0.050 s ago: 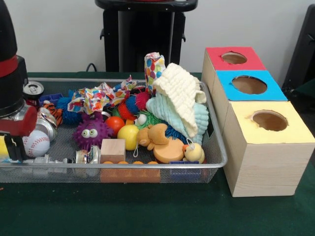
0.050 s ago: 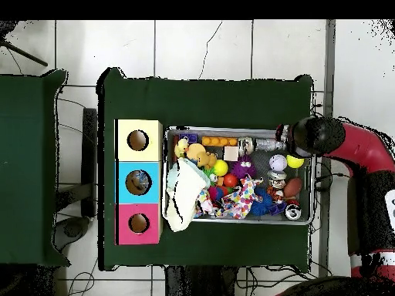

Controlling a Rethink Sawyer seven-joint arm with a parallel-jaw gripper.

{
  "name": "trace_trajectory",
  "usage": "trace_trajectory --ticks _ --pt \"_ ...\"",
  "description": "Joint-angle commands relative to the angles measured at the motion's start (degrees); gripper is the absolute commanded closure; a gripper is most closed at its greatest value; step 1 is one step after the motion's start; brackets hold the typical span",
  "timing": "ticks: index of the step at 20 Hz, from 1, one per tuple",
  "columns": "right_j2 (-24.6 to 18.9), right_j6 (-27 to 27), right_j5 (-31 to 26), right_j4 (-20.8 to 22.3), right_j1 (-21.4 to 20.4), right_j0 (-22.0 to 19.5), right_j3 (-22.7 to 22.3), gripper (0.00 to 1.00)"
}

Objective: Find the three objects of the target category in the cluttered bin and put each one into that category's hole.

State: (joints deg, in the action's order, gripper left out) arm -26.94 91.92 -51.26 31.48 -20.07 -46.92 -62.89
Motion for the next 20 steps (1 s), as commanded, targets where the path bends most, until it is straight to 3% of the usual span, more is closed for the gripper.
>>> trace_trajectory --ticks 1,13,14,20 --pt "-0.3 -14.8 -5.4 2.4 -1.4 -0.3 0.4 1.0" --pt "0.1 -14.3 -4.6 2.7 0.0 -0.8 0.1 1.0" --pt "0.5 -13.8 -5.1 2.9 -0.1 -0.6 0.2 0.0" --pt "1.5 -10.8 -3.3 2.6 -1.5 -1.2 -2.8 0.0"
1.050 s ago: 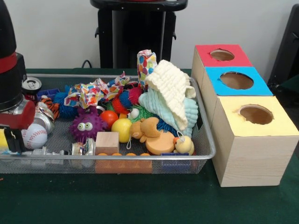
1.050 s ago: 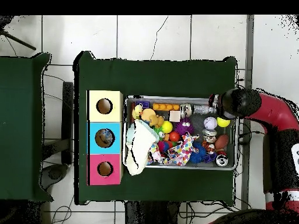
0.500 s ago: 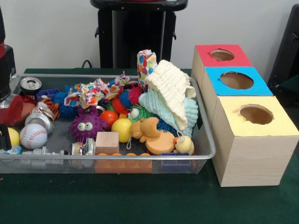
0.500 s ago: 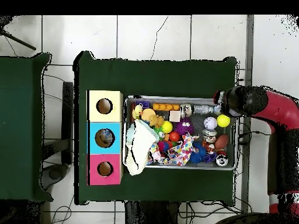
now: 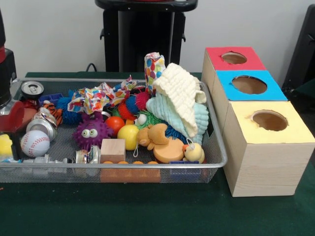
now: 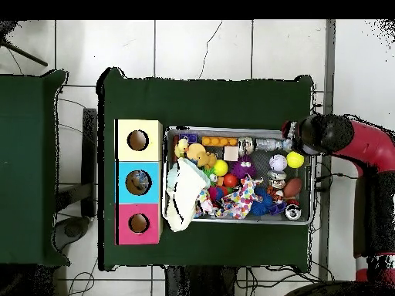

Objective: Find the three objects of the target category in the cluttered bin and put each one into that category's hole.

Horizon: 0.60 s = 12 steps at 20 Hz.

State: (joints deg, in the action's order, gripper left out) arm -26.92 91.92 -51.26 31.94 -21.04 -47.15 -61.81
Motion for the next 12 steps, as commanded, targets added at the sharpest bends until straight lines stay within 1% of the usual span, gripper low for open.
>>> trace_trajectory --ticks 1,3,7,9,11,12 --pt "1.6 -10.4 -3.1 2.1 -0.8 -0.8 -4.2 0.0" --pt "1.5 -9.7 -2.4 2.1 -0.7 -0.9 -4.3 0.0" --pt "1.3 -10.2 -2.5 2.8 1.4 -0.3 -1.3 0.0" --pt "1.4 -10.3 -2.2 3.2 2.1 -0.4 -0.7 0.0" --pt "1.6 -9.8 -1.3 3.5 2.9 -0.6 -0.6 0.0" --pt "1.7 -9.3 -0.6 3.5 2.9 -0.9 -1.3 0.0"
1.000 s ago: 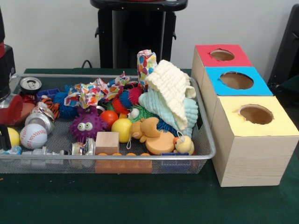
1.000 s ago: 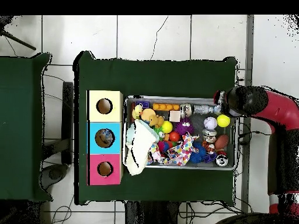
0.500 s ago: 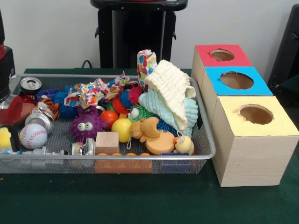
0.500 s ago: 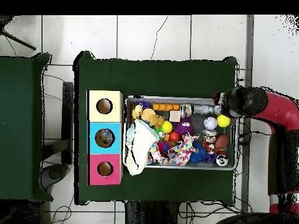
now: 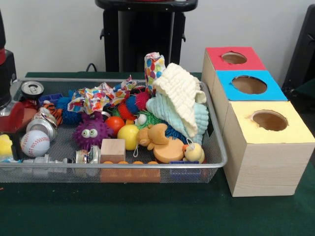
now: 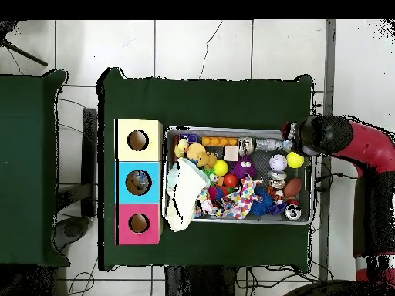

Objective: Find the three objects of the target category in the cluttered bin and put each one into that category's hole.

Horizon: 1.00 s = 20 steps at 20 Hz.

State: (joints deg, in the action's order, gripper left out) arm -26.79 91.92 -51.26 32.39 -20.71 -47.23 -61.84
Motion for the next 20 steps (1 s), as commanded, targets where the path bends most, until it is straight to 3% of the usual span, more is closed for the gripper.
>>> trace_trajectory --ticks 1,20 --pt "1.6 -9.1 -0.4 2.9 2.8 -0.9 -1.5 0.0" --pt "0.6 -8.9 5.0 4.0 7.5 -2.9 -0.9 0.0"
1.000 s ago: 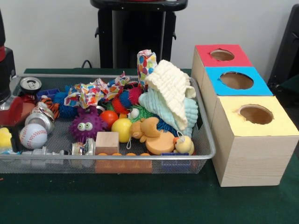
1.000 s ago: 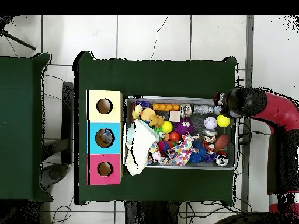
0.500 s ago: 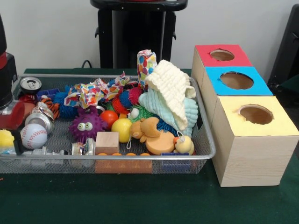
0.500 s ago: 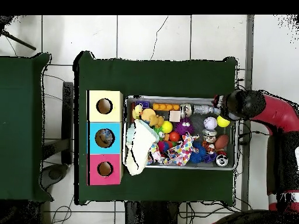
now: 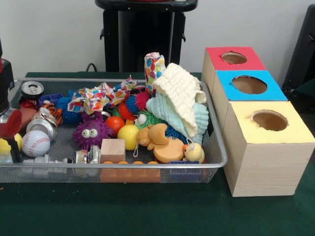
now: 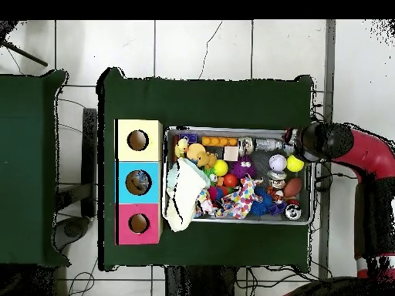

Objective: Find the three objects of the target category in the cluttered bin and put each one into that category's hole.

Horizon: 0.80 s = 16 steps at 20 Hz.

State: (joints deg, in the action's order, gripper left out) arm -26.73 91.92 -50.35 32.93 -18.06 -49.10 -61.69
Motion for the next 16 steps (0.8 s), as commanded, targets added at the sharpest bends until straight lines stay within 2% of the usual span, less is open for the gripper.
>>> trace_trajectory --ticks 1,9,10,14,16 --pt "0.5 -8.7 4.5 3.5 4.9 -1.1 -1.2 0.0" --pt "1.1 -8.3 4.4 3.7 4.6 -0.4 -0.8 0.0" --pt "0.8 -8.9 4.4 3.5 4.7 -0.7 -1.0 1.0" --pt "0.8 -9.2 4.9 3.8 4.3 -0.7 -1.5 1.0" --pt "0.7 -7.7 6.2 3.5 4.1 -1.0 -2.2 1.0"
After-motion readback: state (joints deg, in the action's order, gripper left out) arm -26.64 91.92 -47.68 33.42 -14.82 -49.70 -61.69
